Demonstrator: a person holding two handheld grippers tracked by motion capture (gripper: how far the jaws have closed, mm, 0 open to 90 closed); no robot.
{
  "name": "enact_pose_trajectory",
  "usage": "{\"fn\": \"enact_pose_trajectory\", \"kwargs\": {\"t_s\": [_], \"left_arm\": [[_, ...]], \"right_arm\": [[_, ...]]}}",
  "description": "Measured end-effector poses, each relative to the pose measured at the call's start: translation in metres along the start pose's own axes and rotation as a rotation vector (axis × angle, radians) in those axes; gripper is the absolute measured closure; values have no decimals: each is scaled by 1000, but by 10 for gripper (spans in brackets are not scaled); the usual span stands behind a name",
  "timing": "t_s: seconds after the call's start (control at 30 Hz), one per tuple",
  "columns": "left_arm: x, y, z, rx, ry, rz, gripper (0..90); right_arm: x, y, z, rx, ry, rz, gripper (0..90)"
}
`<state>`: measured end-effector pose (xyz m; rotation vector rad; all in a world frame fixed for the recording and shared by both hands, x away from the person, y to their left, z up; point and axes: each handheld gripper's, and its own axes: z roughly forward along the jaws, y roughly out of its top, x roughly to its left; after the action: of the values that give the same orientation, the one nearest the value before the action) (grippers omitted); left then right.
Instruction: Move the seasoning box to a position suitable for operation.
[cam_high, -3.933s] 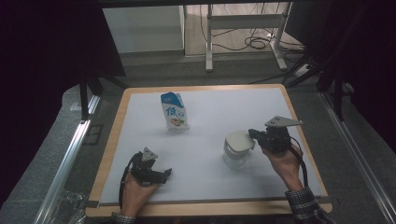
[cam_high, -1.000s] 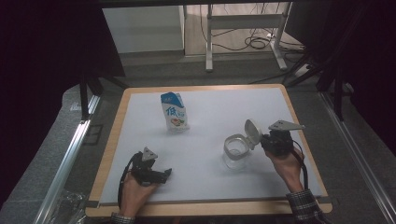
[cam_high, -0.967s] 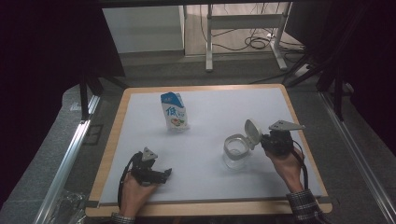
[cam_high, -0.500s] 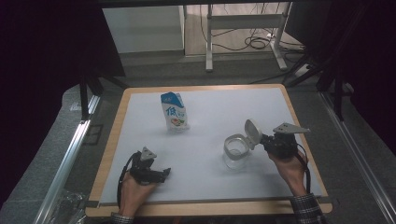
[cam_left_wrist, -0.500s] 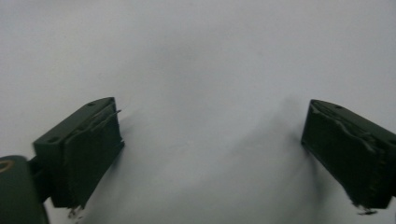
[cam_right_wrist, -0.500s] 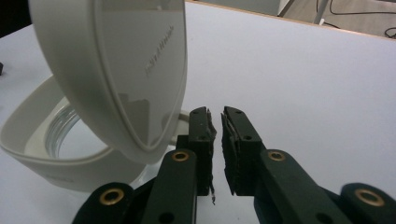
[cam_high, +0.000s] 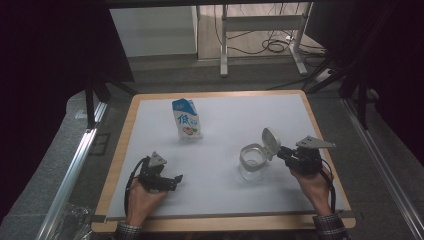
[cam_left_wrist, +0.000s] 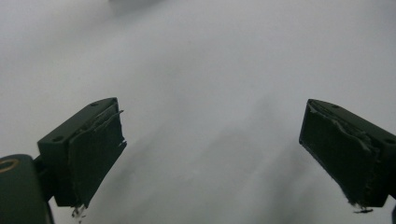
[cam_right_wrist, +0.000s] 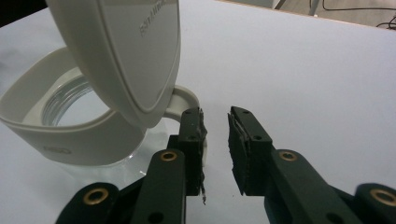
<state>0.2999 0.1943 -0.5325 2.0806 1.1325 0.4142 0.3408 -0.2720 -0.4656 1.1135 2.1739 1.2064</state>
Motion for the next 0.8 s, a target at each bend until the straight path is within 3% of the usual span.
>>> {"fn": "enact_pose_trajectory", "kwargs": {"t_s": [0.23, 0.8], "left_arm": [[4, 6, 0, 11, -35, 19, 86], [19, 30, -1, -9, -79, 8, 87]], "right_arm": [[2, -4, -1, 6, -3, 1, 705], [9, -13, -4, 21, -18, 9, 598]]}}
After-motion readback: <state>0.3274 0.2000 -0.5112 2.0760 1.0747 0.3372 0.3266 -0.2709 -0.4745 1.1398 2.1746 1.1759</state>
